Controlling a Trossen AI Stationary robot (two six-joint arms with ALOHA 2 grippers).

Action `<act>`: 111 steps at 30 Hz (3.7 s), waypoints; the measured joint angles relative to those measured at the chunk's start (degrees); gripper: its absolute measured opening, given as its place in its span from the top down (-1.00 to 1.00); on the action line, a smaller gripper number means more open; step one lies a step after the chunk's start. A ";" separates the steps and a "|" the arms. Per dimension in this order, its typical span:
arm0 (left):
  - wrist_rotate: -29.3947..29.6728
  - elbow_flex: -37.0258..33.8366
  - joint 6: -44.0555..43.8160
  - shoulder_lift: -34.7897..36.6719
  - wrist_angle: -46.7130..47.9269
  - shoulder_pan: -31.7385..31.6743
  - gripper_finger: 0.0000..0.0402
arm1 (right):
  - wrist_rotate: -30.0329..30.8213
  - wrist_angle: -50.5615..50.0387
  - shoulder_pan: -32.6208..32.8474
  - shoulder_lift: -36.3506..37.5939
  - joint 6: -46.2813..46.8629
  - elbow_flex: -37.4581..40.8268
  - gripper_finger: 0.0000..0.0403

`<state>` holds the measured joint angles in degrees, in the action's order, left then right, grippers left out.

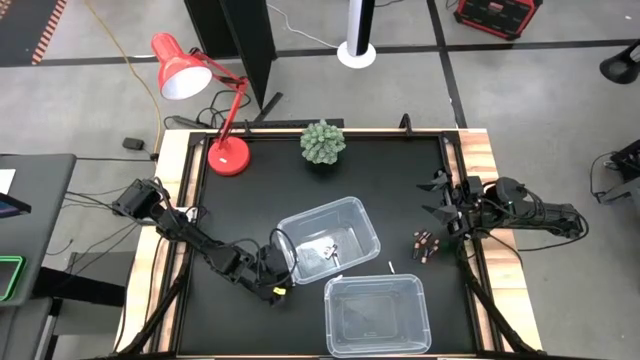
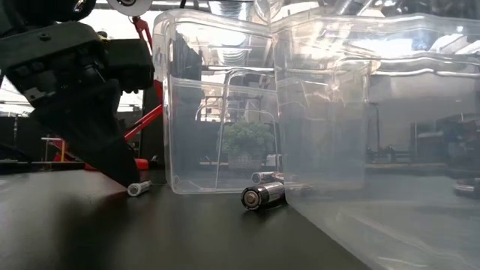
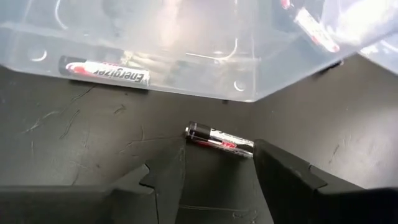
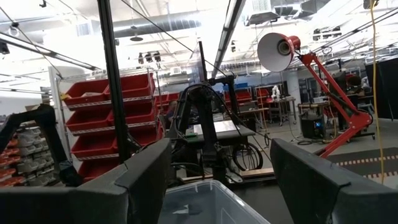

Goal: Sort batteries
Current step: Put the silver battery into the top transparent bin

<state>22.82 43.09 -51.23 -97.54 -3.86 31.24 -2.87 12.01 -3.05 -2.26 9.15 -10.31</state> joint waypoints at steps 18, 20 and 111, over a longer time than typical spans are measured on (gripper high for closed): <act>1.04 0.13 -8.14 -0.01 1.76 -1.73 -0.06 | 0.00 -0.04 0.00 0.00 -0.17 -0.01 -0.45; 1.08 0.15 -9.06 0.00 2.31 -1.73 -0.06 | 0.00 -0.04 0.00 0.00 -0.17 -0.01 -0.45; -9.26 6.68 6.00 -1.73 26.37 -0.83 0.92 | 0.00 0.04 -0.02 0.02 -0.59 -0.01 -0.45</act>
<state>13.56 49.77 -45.23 -99.26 22.51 30.41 -2.87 12.05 -3.07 -2.24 8.56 -10.33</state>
